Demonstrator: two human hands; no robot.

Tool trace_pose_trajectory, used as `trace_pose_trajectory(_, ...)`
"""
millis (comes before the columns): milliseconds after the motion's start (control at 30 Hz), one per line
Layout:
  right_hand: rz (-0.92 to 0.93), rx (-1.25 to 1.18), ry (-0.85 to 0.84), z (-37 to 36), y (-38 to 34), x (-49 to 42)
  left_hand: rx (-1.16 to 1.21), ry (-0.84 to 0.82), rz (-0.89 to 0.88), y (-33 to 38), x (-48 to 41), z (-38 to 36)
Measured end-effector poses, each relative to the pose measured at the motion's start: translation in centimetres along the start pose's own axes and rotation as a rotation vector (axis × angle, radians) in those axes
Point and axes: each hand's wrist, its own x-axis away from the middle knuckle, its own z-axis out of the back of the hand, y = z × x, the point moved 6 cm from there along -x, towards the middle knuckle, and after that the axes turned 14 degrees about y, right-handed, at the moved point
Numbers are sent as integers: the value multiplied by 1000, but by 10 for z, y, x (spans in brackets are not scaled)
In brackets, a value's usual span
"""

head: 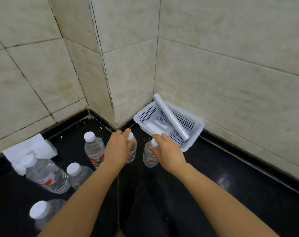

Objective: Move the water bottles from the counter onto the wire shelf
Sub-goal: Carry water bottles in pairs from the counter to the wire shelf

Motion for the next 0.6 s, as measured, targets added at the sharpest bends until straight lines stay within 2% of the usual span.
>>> trace_pose_trajectory(67,-77,-91,54,7,7,15,-18,10,-25,3,6,3)
trace_pose_trajectory(167,-340,-280,122,17,25,47,71,5,-54,15,24,7)
trace_pose_trajectory(233,-438,-336,135,25,38,65,76,-31,-104,26,39,7)
trace_pose_trajectory(433,-540,-336,114,79,69,116,169,-63,-72,74,86,27)
trace_pose_trajectory(600,-567,-228,82,154,104,211,311,-167,-135,148,175,30)
